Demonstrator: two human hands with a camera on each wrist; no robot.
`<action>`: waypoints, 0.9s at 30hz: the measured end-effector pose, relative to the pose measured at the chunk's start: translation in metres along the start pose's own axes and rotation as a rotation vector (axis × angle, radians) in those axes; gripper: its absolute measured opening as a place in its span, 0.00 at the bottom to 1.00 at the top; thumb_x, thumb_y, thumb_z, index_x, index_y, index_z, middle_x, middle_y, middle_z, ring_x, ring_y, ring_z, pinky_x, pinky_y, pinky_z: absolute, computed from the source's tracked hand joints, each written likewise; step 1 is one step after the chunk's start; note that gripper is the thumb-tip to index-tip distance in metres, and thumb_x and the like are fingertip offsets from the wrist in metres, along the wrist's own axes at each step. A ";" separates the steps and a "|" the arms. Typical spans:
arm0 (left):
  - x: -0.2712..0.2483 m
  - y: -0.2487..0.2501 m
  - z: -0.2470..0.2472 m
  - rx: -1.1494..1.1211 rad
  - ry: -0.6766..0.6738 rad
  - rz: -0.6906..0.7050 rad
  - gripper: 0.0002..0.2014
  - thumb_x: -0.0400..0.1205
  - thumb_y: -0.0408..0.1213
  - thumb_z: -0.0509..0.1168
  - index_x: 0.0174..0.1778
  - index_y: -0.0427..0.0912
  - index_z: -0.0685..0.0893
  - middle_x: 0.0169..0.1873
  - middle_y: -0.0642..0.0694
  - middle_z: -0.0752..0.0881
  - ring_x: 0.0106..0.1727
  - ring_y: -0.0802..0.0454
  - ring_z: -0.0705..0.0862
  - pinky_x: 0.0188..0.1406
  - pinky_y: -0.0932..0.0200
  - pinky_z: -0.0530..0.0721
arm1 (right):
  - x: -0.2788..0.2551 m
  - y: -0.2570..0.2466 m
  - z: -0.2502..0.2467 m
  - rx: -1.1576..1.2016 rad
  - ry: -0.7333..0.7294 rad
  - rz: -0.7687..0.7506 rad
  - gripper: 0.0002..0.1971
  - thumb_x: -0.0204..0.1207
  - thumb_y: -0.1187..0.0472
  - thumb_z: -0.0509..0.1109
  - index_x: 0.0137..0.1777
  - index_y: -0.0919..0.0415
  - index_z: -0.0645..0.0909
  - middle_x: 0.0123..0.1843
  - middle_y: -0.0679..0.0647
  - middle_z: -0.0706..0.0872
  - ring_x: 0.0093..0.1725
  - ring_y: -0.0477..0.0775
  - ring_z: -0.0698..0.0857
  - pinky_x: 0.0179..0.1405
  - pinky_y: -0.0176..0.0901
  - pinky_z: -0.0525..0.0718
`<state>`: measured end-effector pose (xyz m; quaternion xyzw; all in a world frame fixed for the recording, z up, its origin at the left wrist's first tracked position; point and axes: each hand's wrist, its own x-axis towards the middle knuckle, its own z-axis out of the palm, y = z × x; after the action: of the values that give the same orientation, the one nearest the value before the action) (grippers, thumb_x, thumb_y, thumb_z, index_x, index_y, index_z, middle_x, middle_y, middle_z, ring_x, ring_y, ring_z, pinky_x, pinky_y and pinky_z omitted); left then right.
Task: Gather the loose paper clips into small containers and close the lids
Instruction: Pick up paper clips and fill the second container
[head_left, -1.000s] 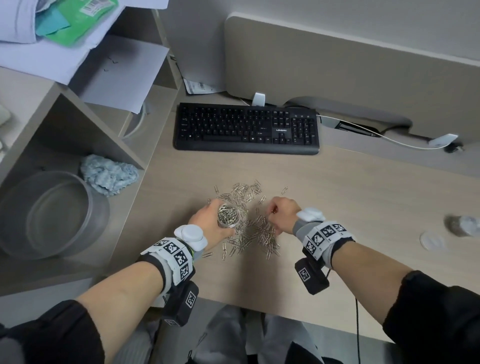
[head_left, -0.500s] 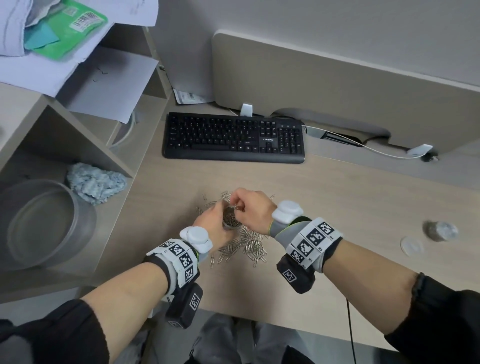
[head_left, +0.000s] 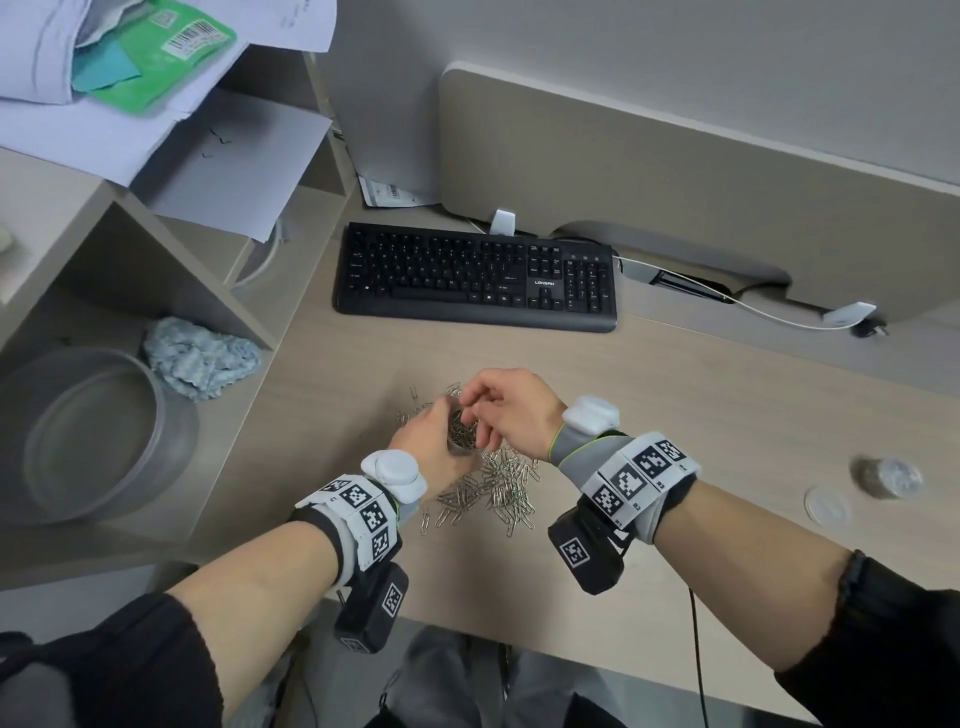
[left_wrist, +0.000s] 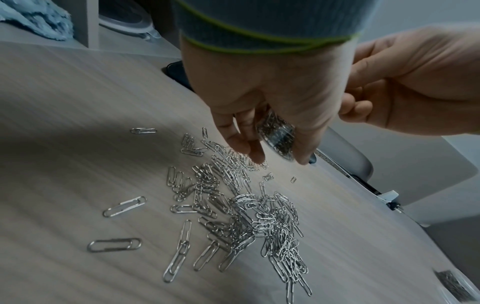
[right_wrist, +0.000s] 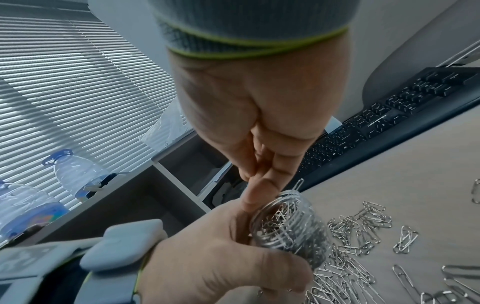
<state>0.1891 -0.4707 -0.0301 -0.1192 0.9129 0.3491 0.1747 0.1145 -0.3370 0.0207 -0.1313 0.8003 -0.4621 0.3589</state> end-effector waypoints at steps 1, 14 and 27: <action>0.000 -0.001 0.001 0.005 -0.002 -0.002 0.31 0.68 0.50 0.76 0.64 0.47 0.72 0.50 0.51 0.82 0.50 0.46 0.83 0.41 0.56 0.76 | 0.000 0.001 0.000 0.008 -0.003 -0.004 0.17 0.77 0.78 0.58 0.41 0.56 0.79 0.38 0.65 0.88 0.29 0.64 0.84 0.30 0.58 0.85; -0.014 -0.032 -0.005 0.002 0.030 -0.049 0.34 0.69 0.56 0.77 0.68 0.54 0.71 0.56 0.52 0.86 0.54 0.48 0.85 0.51 0.53 0.83 | -0.007 0.077 -0.023 -0.623 -0.044 0.398 0.09 0.79 0.59 0.65 0.49 0.65 0.82 0.40 0.63 0.91 0.33 0.62 0.91 0.37 0.55 0.91; -0.028 -0.052 -0.002 0.033 -0.009 -0.120 0.37 0.69 0.53 0.77 0.72 0.47 0.70 0.62 0.46 0.83 0.60 0.43 0.82 0.57 0.50 0.81 | 0.013 0.097 0.027 -0.679 0.002 0.347 0.38 0.66 0.39 0.78 0.69 0.59 0.70 0.58 0.58 0.77 0.58 0.61 0.82 0.53 0.50 0.83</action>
<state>0.2319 -0.5073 -0.0486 -0.1693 0.9090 0.3235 0.2011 0.1356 -0.3087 -0.0746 -0.1048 0.9185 -0.1029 0.3672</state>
